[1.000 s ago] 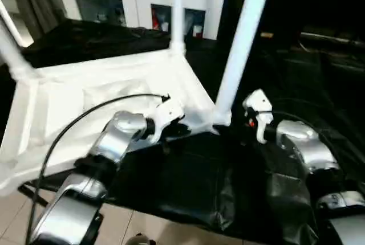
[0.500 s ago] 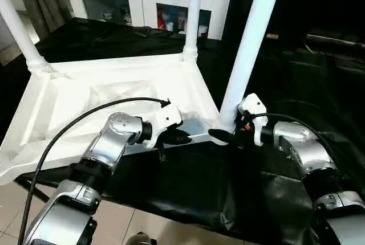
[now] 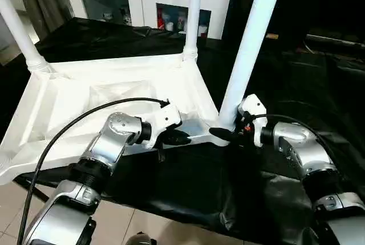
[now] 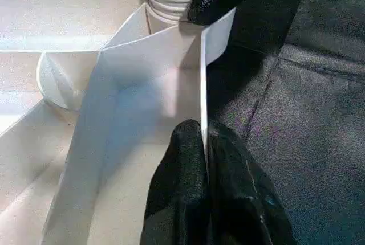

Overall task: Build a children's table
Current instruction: Rotate leg to tighten

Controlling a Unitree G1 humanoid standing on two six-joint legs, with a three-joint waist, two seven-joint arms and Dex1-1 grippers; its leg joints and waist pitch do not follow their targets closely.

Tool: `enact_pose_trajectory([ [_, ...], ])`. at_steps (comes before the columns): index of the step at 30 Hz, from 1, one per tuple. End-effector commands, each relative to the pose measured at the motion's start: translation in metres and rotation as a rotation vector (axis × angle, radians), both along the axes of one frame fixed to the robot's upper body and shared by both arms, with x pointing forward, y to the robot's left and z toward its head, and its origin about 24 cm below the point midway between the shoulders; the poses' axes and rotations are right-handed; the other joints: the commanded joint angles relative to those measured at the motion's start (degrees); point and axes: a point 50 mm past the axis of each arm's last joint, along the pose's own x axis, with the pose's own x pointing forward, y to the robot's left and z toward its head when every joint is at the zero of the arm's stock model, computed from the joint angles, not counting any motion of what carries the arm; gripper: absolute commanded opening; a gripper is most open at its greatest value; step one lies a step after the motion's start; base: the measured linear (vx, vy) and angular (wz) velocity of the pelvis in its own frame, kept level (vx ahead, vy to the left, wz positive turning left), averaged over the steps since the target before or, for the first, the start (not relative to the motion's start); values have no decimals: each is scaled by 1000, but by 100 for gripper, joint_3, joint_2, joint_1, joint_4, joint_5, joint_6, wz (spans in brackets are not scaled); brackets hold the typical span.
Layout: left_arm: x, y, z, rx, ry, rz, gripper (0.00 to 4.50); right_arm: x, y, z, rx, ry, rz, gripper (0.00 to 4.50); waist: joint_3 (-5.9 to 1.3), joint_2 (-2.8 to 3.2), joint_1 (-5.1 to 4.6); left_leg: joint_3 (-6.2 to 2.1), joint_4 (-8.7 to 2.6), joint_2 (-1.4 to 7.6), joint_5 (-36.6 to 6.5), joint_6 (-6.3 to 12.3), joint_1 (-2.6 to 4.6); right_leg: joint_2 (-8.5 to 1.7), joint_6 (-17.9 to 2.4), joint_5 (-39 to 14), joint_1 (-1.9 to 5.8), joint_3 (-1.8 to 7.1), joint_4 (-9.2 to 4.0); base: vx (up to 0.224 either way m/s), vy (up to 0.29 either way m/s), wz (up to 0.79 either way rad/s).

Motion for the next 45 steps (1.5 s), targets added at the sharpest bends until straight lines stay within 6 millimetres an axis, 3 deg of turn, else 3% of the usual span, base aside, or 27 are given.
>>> enact_pose_trajectory([
  [1,2,-16,14,-115,-48,-14,0,5,0,-5,26,13,-120,272,-407,-89,-31,-175,-396,387,-1082,300,72,-480,-1117,-1575,285,359,-438,0,0,0],
  [2,2,-16,14,-115,-48,-14,0,5,0,-5,26,13,-120,272,-408,-84,-36,-178,-397,387,-1086,282,74,-484,-1122,-1582,281,359,-436,0,0,0],
  [3,12,-21,9,-103,-63,105,0,11,4,-19,38,52,-306,272,-412,-82,-49,-183,-400,382,-1110,246,79,-485,-1122,-1623,277,356,-437,0,0,0],
  [4,13,-22,9,-102,-65,116,0,11,4,-20,40,56,-326,272,-387,-73,-87,-189,-421,372,-1223,155,99,-479,-1103,-1816,250,355,-478,0,0,0],
  [6,19,-28,6,-90,-73,193,0,15,7,-29,41,82,-481,271,-398,-83,-112,-198,-423,370,-1276,57,108,-491,-1064,-1924,271,349,-486,0,0,0],
  [9,31,-42,5,-77,-92,356,0,20,11,-43,43,152,-790,271,-389,-69,-176,-196,-431,359,-1437,-62,153,-492,-1010,-2129,226,363,-527,0,0,0],
  [14,35,-59,4,-54,-122,417,0,26,28,-41,60,134,-894,271,-406,-65,-153,-180,-425,354,-1393,36,132,-491,-986,-1811,257,369,-509,0,0,0],
  [18,34,-64,4,-61,-123,379,0,31,39,-33,83,101,-859,271,-399,-80,-159,-182,-431,351,-1371,106,105,-493,-989,-1710,275,365,-500,0,0,0],
  [19,33,-64,4,-63,-121,368,0,32,40,-30,110,95,-852,305,-400,-114,-155,-182,-431,355,-1359,131,99,-503,-968,-1748,284,364,-502,0,0,0],
  [21,32,-63,4,-65,-124,348,0,33,41,-27,140,87,-840,326,-398,-109,-148,-183,-431,356,-1330,158,95,-508,-953,-1779,280,365,-500,0,0,0],
  [24,28,-56,4,-84,-130,264,0,37,40,-10,198,9,-707,349,-407,-134,-152,-190,-424,357,-1251,235,57,-519,-932,-1729,316,360,-488,0,0,0],
  [27,26,-52,4,-93,-135,233,0,36,38,-6,196,-10,-628,376,-409,-130,-167,-179,-410,359,-1095,341,46,-508,-1027,-1487,317,365,-453,0,0,0],
  [34,18,-36,8,-116,-134,110,0,22,18,3,73,-47,-269,443,-404,-117,-145,-165,-391,370,-993,496,49,-466,-1128,-1276,319,360,-427,0,0,0],
  [39,10,-25,10,-114,-112,18,0,14,4,11,10,-61,-107,447,-398,-113,-135,-178,-399,391,-1135,414,58,-495,-1135,-1561,311,357,-443,0,0,0],
  [44,2,-13,11,-107,-78,-54,0,5,-2,17,37,-24,1,447,-394,-106,-97,-163,-395,407,-1079,434,67,-477,-1200,-1443,297,365,-418,0,0,0],
  [45,2,-13,11,-107,-78,-54,0,5,-2,17,37,-24,1,431,-392,-108,-81,-158,-395,406,-1106,428,69,-473,-1185,-1493,288,364,-424,0,0,0],
])
